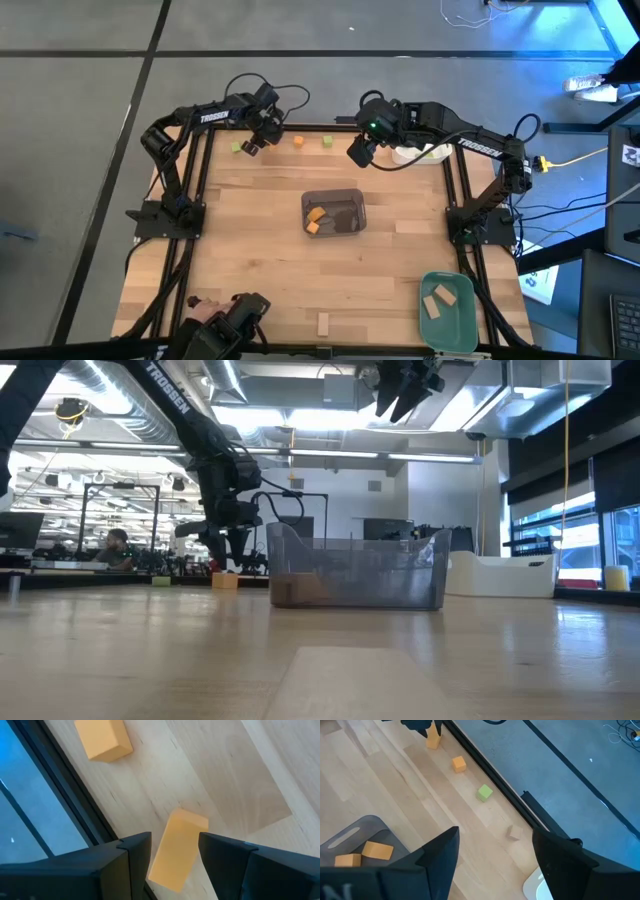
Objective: Sort & place blocks by color
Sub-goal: Put the orange block into the black bin
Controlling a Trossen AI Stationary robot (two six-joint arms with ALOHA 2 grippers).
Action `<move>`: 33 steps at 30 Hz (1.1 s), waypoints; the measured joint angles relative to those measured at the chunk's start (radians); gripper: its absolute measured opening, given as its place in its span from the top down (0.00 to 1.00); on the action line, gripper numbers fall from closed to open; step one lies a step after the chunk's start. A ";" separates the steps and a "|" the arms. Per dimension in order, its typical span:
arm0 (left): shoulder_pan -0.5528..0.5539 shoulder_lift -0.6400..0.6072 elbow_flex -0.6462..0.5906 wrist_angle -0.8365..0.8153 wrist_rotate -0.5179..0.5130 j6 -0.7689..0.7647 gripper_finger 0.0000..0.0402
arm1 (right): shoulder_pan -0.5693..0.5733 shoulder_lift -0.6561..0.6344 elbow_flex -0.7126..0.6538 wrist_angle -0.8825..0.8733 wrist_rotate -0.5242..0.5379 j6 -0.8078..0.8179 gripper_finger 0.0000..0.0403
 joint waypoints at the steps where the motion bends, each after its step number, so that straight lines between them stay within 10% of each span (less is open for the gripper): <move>1: 0.000 0.000 0.000 0.000 0.000 0.000 0.61 | 0.000 0.000 0.000 0.000 0.000 -0.004 0.38; 33: -0.004 0.093 0.002 0.041 0.015 -0.098 0.61 | 0.000 0.000 0.000 0.000 0.000 -0.025 0.38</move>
